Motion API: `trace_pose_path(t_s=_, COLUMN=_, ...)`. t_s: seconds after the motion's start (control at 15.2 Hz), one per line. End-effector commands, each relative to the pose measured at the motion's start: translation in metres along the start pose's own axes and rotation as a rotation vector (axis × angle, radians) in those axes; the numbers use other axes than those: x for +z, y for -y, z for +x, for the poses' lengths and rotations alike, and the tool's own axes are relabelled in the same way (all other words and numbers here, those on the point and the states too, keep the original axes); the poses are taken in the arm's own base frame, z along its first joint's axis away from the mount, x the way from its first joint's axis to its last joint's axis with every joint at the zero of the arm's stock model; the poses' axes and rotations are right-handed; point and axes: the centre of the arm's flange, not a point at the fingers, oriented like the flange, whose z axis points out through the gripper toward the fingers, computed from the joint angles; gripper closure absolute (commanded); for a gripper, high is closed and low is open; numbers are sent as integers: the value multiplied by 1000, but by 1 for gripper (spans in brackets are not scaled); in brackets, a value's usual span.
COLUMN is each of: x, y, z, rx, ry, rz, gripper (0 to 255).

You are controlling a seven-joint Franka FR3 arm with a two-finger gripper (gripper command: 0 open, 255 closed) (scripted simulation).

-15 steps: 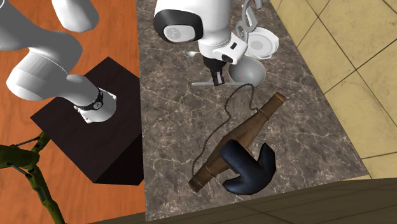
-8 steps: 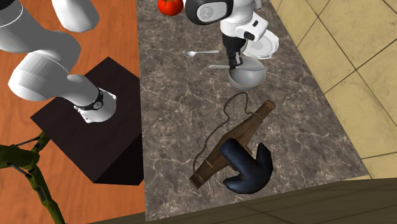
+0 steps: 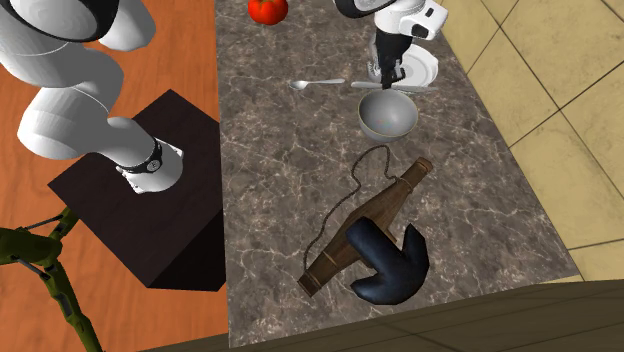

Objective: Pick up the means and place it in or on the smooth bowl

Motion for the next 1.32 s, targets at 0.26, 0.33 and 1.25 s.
trace_pose_path(t_s=0.26, x=30, y=2, z=-2, rx=1, ry=0, rz=0, gripper=255)
trace_pose_path(t_s=0.33, x=36, y=2, z=-2, rx=1, ry=0, rz=0, gripper=255)
trace_pose_path(t_s=1.25, x=85, y=4, z=-9, rx=1, ry=0, rz=0, gripper=255)
